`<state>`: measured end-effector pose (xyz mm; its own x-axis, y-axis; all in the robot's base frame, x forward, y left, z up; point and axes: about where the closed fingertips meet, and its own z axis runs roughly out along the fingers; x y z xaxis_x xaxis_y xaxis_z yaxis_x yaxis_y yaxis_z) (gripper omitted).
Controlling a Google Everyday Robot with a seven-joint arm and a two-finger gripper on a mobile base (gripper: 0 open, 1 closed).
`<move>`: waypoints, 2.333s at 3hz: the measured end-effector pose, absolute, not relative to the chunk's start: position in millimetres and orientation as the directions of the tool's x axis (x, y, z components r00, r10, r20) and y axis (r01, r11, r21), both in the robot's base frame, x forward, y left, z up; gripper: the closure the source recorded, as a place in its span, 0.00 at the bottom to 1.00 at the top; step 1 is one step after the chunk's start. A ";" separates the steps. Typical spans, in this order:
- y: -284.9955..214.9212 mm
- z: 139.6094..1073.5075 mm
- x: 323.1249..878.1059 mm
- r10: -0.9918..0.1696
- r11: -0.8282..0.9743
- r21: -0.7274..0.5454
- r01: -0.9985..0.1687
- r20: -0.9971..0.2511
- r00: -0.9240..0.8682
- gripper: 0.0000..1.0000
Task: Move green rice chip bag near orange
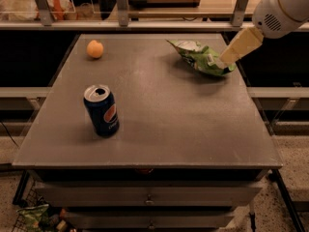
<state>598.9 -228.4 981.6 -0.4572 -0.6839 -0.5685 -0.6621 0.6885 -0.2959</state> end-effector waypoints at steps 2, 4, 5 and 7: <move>-217.0 965.6 606.1 -0.681 0.677 -0.262 -0.688 -0.579 -0.449 0.00; -191.1 931.4 642.0 -0.691 0.655 -0.267 -0.707 -0.591 -0.417 0.00; -185.7 912.8 661.3 -0.721 0.630 -0.312 -0.712 -0.576 -0.385 0.00; -197.9 881.0 687.1 -0.720 0.647 -0.315 -0.695 -0.553 -0.420 0.18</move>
Offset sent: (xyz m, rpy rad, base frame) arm 0.0172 0.0232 -0.0372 0.0688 0.0497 0.0642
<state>687.1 -197.9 881.0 -0.4197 -0.7200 -0.5527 -0.6948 0.6467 -0.3148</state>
